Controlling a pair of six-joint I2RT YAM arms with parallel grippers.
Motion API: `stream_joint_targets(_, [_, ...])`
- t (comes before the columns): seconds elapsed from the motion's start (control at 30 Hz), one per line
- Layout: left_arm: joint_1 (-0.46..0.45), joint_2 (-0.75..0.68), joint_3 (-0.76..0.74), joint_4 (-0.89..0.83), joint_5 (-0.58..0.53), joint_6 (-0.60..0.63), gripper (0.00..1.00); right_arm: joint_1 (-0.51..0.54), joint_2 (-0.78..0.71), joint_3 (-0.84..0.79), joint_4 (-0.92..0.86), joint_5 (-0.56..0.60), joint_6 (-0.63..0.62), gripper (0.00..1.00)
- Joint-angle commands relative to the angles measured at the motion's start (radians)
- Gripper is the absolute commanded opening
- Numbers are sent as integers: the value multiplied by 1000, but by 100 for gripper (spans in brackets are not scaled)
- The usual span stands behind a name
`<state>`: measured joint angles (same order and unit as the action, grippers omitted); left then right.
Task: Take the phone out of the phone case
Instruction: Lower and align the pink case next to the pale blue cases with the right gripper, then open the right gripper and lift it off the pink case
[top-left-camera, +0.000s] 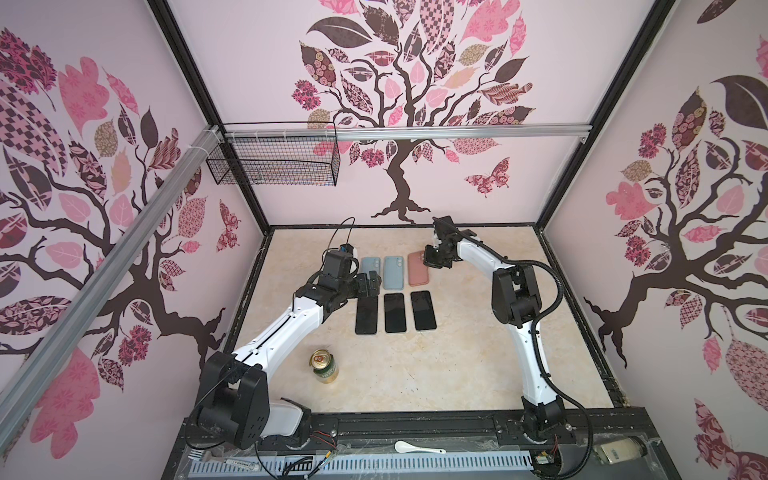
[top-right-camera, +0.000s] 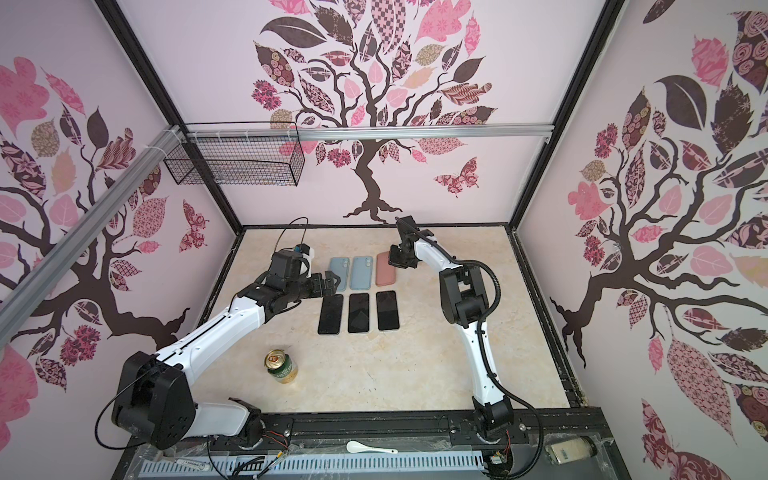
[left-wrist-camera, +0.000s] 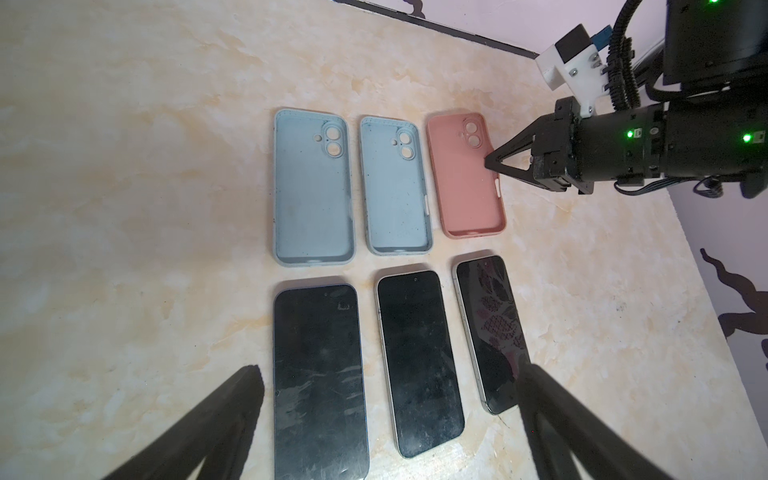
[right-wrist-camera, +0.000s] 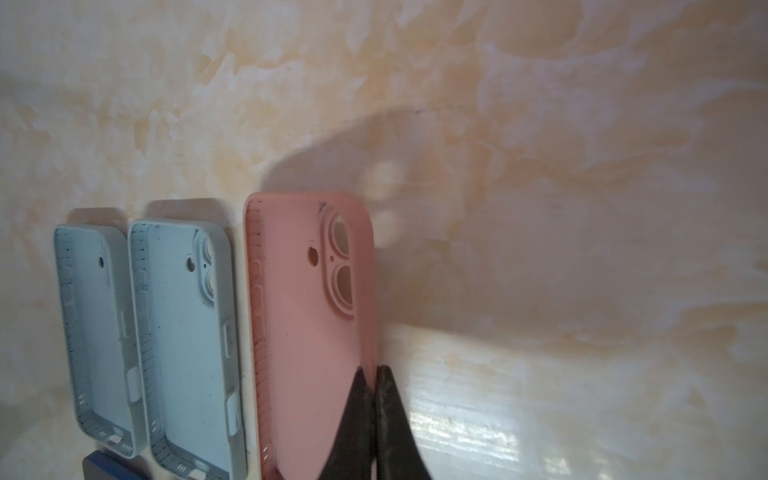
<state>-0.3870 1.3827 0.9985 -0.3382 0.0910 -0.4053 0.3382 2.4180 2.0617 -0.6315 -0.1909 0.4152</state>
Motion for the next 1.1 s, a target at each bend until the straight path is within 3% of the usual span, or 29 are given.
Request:
stream_joint_targets(0.0, [-4, -16, 27, -7, -2, 17, 98, -5, 43, 55, -42, 1, -1, 0])
stream_joint_targets(0.37, [-4, -19, 27, -24, 3, 34, 98, -6, 112, 96, -69, 2, -23, 11])
stream_joint_targets(0.77, [-4, -43, 11, -15, -13, 34, 98, -7, 91, 107, -93, 8, -27, 31])
stream_joint_targets(0.9, [-4, -58, 5, -7, -16, 33, 98, -8, 62, 169, -133, -3, -30, 43])
stream_joint_targets(1.07, [-4, -128, -5, 1, -44, 31, 98, -7, -70, 136, -118, -25, -22, 66])
